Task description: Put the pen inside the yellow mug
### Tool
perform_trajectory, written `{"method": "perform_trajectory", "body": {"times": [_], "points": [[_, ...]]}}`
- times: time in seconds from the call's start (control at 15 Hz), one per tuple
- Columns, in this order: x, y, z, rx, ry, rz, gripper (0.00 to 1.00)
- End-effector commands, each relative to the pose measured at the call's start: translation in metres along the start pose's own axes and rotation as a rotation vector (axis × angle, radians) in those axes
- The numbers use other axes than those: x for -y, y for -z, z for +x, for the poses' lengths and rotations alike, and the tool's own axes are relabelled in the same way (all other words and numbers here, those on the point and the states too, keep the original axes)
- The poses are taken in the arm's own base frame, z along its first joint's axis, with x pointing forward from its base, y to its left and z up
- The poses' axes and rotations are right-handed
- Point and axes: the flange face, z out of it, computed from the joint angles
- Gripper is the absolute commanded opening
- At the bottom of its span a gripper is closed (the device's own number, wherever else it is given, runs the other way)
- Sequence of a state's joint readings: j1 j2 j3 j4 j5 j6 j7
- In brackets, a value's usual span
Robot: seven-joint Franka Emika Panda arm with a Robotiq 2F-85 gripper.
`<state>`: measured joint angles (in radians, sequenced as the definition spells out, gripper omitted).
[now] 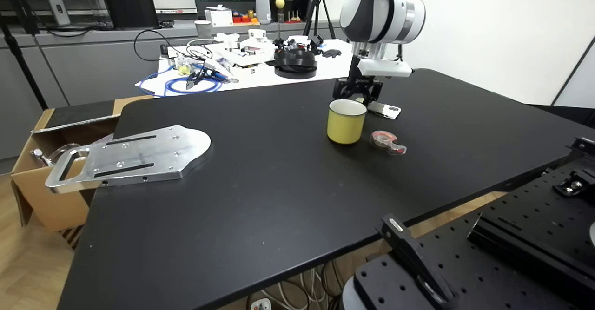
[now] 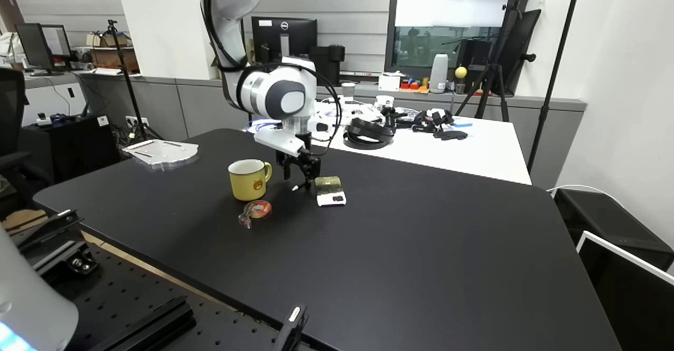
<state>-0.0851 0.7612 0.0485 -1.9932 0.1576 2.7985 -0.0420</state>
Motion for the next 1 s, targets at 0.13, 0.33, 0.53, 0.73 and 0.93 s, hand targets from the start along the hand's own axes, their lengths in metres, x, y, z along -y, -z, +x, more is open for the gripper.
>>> {"method": "perform_trajectory", "body": {"times": [0.13, 0.33, 0.53, 0.73, 0.93], "points": [[0.000, -0.006, 0.004, -0.024, -0.015, 0.000, 0.38], [-0.001, -0.005, 0.005, -0.026, -0.026, -0.004, 0.18], [0.000, -0.004, 0.007, -0.028, -0.031, -0.009, 0.01], [-0.002, -0.001, 0.009, -0.023, -0.042, -0.014, 0.04], [-0.005, 0.012, 0.014, -0.028, -0.052, -0.007, 0.04]]}}
